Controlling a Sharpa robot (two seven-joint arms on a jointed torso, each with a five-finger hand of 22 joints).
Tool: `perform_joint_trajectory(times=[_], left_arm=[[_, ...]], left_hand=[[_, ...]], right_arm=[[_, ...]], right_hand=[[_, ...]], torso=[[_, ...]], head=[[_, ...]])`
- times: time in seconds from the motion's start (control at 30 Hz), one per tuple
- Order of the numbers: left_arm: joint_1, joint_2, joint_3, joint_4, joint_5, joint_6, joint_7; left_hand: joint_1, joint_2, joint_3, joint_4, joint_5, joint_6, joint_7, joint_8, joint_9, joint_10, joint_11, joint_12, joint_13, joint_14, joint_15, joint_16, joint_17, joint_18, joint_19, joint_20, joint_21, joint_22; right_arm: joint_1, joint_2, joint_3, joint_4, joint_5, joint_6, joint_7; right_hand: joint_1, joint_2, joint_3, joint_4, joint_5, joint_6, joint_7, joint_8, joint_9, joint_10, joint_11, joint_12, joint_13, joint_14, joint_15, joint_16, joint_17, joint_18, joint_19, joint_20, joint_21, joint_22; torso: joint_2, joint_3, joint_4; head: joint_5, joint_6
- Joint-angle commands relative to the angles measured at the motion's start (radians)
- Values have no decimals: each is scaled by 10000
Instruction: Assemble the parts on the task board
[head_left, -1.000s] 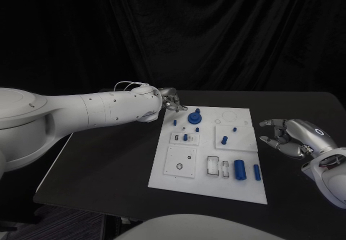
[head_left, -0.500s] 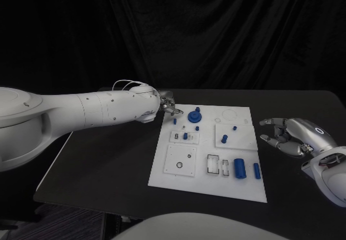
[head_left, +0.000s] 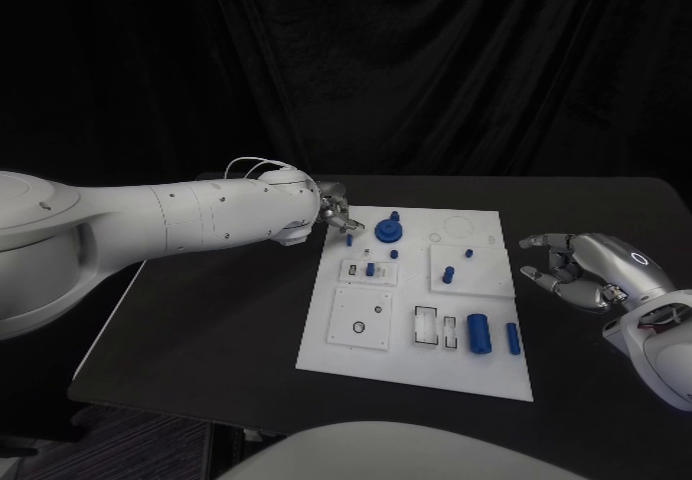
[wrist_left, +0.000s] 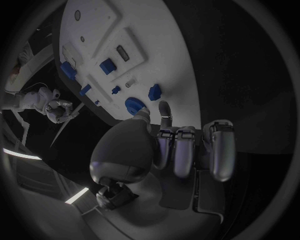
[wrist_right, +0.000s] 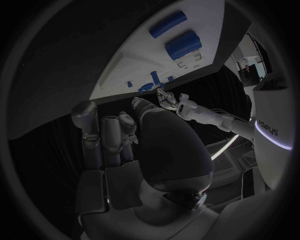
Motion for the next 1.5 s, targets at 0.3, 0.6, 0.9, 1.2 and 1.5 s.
perform_joint_trajectory(times=[0.3, 0.6, 0.9, 1.2, 1.5], left_arm=[[-16, -81, 9, 243, -17, 340, -213], [-17, -54, 8, 239, -17, 414, -240], [-18, -13, 8, 234, -17, 500, -236], [-33, 44, 8, 225, -17, 636, -254], [-45, 56, 7, 215, -17, 738, -330]], left_hand=[[-32, 67, -118, 43, 80, 20, -22, 64, 130, 1053, -79, 38, 2629, 1057, -90, -50, 2634, -27, -20, -67, -81, 2073], [-28, 111, -128, 23, 147, -5, -28, 52, 197, 1053, -80, 38, 2629, 1057, -89, -50, 2634, -9, -70, -66, -150, 2049], [45, 157, -131, 4, 311, -73, -23, -3, 306, 1053, -76, 38, 2629, 1057, -86, -50, 2634, 10, -127, -64, -230, 2022], [235, 211, -100, -14, 763, -153, -6, -219, 399, 1053, -61, 38, 2629, 1057, -72, -50, 2634, 28, -186, -53, -314, 1997], [343, 204, -75, -25, 989, -149, -5, -323, 428, 1053, -59, 38, 2629, 1057, -69, -50, 2634, 36, -207, -49, -347, 1988]], right_arm=[[-22, -4, 6, 2, -25, -7, -11], [-22, -16, 6, 13, -25, 1, -13], [-22, -15, 6, 11, -25, 14, -17], [-22, -28, 6, 13, -25, 25, -25], [-22, -20, 6, 10, -25, 34, -27]], right_hand=[[139, 23, 131, -2, 228, 68, -3, -61, -50, -32, 36, -28, -24, 18, -3, 3, -13, 152, 86, -4, -81, 971], [155, 15, 162, -12, 301, 75, -2, -69, -69, -35, 36, -27, -24, 14, -3, 0, -19, 153, 86, -6, -91, 972], [175, 9, 199, -25, 375, 83, -1, -76, -89, -44, 36, -30, -31, 19, -4, 6, -8, 151, 93, -7, -86, 976], [202, -3, 243, -46, 454, 92, 0, -84, -112, -53, 35, -33, -38, 14, -4, 3, -13, 152, 93, -9, -96, 977], [219, -10, 274, -60, 506, 98, 2, -90, -127, -67, 36, -40, -50, 4, -4, -6, -27, 156, 83, -9, -122, 972]], torso=[[-1, -7, 4], [3, -3, 2], [1, 1, -1], [-5, -7, 3], [7, -8, -4]], head=[[7, -66], [7, -120], [14, -161], [-6, -210], [3, -222]])
